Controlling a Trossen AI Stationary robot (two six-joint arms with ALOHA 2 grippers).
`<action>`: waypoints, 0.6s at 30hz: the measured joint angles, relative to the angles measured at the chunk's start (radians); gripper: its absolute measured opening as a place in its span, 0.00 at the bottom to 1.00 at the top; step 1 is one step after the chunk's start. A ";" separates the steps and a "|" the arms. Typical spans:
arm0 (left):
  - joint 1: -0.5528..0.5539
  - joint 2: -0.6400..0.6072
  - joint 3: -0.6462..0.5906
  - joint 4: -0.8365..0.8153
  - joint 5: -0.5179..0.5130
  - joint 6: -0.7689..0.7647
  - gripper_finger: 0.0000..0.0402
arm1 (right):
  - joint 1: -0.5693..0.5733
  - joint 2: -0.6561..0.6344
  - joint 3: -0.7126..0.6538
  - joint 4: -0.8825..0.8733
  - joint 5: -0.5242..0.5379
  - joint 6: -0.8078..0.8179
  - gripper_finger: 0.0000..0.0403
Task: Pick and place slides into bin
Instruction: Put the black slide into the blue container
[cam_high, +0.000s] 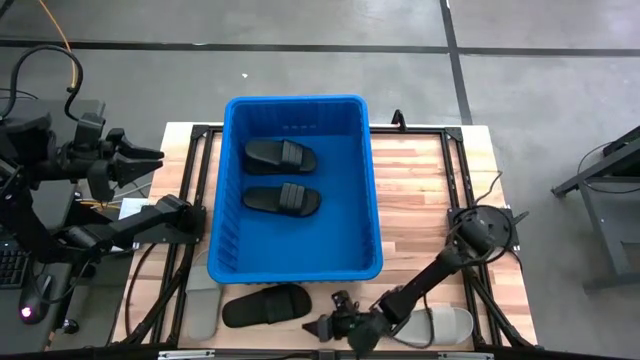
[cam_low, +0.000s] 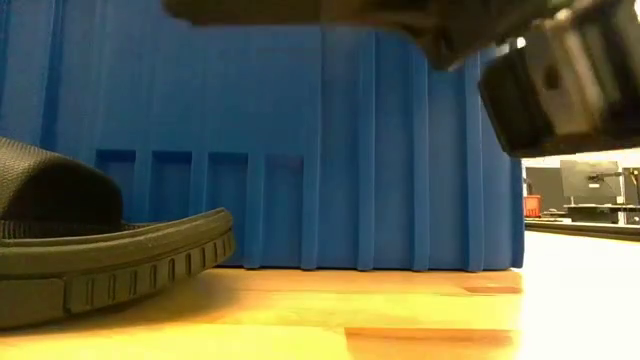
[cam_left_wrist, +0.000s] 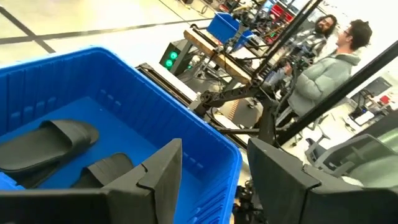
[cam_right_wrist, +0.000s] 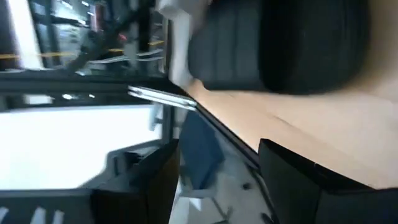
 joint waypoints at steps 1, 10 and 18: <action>0.000 -0.001 0.000 0.000 0.002 0.000 0.43 | 0.000 0.018 0.026 -0.036 -0.008 0.004 0.51; 0.000 -0.001 0.000 0.000 0.006 0.001 0.43 | -0.038 0.173 0.236 -0.082 -0.051 -0.039 0.51; 0.000 -0.013 0.000 0.000 0.010 0.012 0.43 | -0.046 0.180 0.288 -0.188 -0.008 -0.040 0.51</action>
